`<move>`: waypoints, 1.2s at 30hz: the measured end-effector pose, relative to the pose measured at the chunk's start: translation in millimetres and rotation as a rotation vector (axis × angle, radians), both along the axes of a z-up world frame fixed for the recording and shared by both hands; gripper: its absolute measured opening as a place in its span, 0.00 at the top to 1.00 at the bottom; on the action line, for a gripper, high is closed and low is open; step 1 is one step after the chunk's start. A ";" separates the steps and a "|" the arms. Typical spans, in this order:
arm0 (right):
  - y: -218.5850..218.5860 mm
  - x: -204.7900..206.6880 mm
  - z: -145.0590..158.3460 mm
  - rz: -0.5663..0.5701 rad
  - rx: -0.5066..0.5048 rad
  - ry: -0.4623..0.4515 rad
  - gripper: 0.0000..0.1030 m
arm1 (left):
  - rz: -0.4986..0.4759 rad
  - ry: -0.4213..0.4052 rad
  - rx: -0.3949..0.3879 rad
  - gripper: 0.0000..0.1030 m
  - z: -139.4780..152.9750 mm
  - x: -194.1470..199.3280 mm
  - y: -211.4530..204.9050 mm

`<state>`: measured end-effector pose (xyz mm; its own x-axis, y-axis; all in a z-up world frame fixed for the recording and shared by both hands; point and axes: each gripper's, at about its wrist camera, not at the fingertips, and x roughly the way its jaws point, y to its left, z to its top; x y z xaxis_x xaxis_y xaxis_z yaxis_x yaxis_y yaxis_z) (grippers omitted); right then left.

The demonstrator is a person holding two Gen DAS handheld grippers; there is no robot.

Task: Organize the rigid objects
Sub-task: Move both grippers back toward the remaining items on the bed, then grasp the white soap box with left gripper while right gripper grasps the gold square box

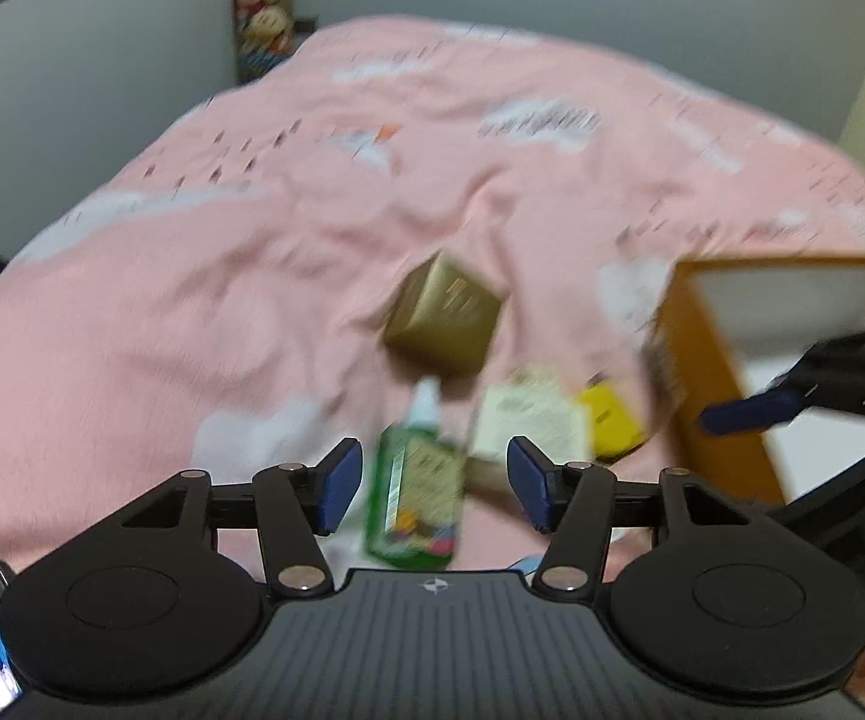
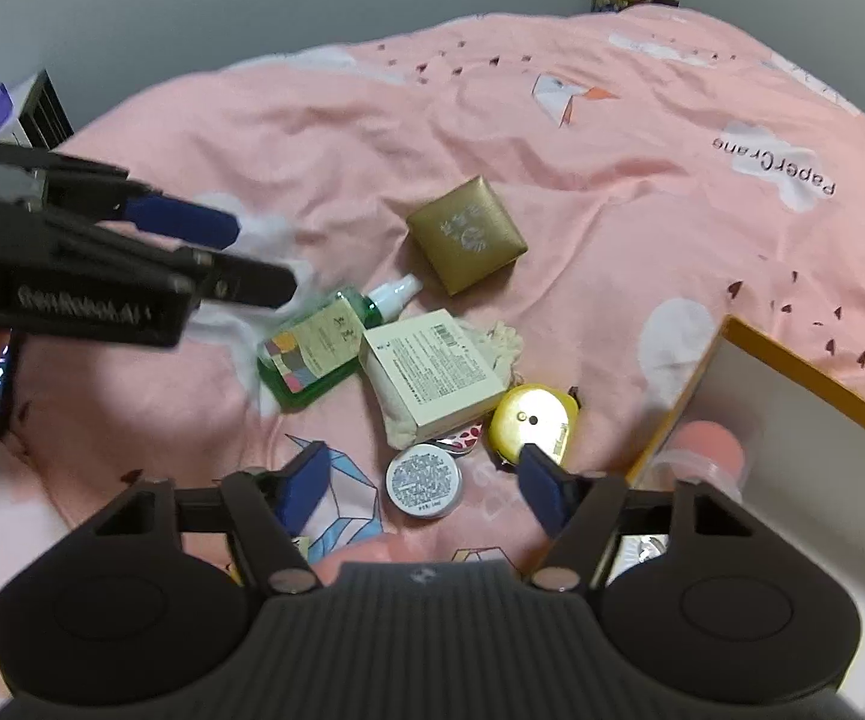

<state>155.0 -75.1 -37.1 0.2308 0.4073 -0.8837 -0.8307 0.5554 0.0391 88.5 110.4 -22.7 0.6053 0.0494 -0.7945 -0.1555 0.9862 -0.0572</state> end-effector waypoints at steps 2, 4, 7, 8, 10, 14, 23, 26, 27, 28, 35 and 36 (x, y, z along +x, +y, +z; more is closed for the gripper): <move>7.1 5.1 -6.1 -0.003 -0.018 0.000 0.38 | -0.018 0.023 0.053 0.34 -12.4 4.6 -4.2; 13.5 10.4 -12.1 0.005 -0.039 -0.003 0.42 | -0.035 0.041 0.069 0.34 -19.8 8.3 -6.7; 20.7 16.9 -20.0 0.020 -0.066 -0.001 0.44 | -0.064 0.053 0.069 0.34 -27.3 13.7 -7.7; 23.3 19.1 -22.7 0.028 -0.071 0.002 0.44 | -0.062 0.058 0.074 0.34 -28.9 15.3 -7.2; 27.8 27.7 -27.3 0.018 -0.073 0.027 0.44 | -0.055 0.067 0.074 0.34 -31.5 18.7 -6.0; 30.9 48.8 -34.2 -0.062 -0.040 0.132 0.44 | -0.030 0.048 -0.033 0.41 -30.5 25.3 5.2; 32.7 71.4 -45.2 -0.128 -0.085 0.164 0.78 | 0.028 0.107 -0.312 0.46 -37.1 43.4 18.3; 31.9 73.8 -44.9 -0.094 -0.110 0.124 0.82 | 0.116 0.142 -0.414 0.45 -47.3 45.8 20.1; 31.6 73.7 -44.6 -0.078 -0.110 0.119 0.80 | 0.139 0.148 -0.447 0.44 -51.0 45.9 20.8; 31.9 73.3 -44.4 -0.062 -0.112 0.114 0.78 | 0.168 0.156 -0.475 0.43 -55.6 46.4 21.7; 35.2 70.7 -49.9 0.012 -0.140 0.060 0.77 | 0.267 0.180 -0.535 0.31 -78.9 57.8 16.6; 35.6 70.4 -50.9 0.016 -0.142 0.057 0.77 | 0.285 0.178 -0.552 0.29 -82.4 58.4 16.7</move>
<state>225.4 -39.4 -87.9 0.1734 0.2806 -0.9440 -0.8381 0.5454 0.0081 146.9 127.1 -105.1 0.4856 -0.2560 -0.8359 -0.4607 0.7377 -0.4935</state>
